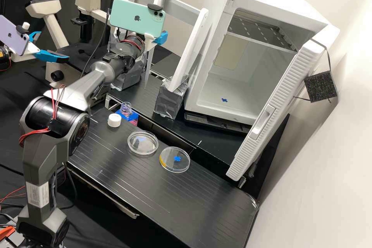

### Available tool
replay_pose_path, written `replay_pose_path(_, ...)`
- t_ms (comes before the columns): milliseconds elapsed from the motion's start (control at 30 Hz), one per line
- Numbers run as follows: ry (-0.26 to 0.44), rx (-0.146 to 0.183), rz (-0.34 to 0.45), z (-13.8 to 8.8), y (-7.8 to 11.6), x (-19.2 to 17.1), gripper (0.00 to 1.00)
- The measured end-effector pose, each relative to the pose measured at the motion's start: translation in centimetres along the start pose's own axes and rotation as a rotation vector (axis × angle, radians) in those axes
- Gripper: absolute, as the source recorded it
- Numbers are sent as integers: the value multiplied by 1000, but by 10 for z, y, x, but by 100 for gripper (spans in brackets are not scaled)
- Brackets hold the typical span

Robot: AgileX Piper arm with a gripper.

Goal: Use the pipette

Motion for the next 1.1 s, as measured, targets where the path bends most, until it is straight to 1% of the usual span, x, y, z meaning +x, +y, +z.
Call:
replay_pose_path(67, -3, 5, 2, 0, 0, 0, 100)
replay_pose_path(267, -14, -3, 1, 1, -2, 0, 100)
replay_pose_path(300, -14, 0, -2, 1, -4, -1, 100)
replay_pose_path(367, -14, -11, -6, 1, -6, -5, 100)
replay_pose_path(500, 8, -50, -7, -5, -7, -17, 100)
replay_pose_path(567, 19, -57, -4, -7, -6, -24, 100)
replay_pose_path(633, 26, -55, 6, -8, -4, -32, 100)
replay_pose_path(700, 38, -47, 33, -7, -3, -43, 100)
replay_pose_path(767, 60, -30, 63, -7, -2, -55, 100)
replay_pose_path(867, 113, -7, 130, -8, -2, -83, 100)
replay_pose_path(933, 146, -9, 178, -7, -4, -100, 100)
replay_pose_path(967, 158, -6, 199, -6, -6, -111, 100)
replay_pose_path(1000, 169, -11, 222, -4, -8, -120, 100)
replay_pose_path(1033, 188, -8, 250, -5, -8, -131, 100)
replay_pose_path(1100, 213, 8, 308, -2, -10, -152, 100)
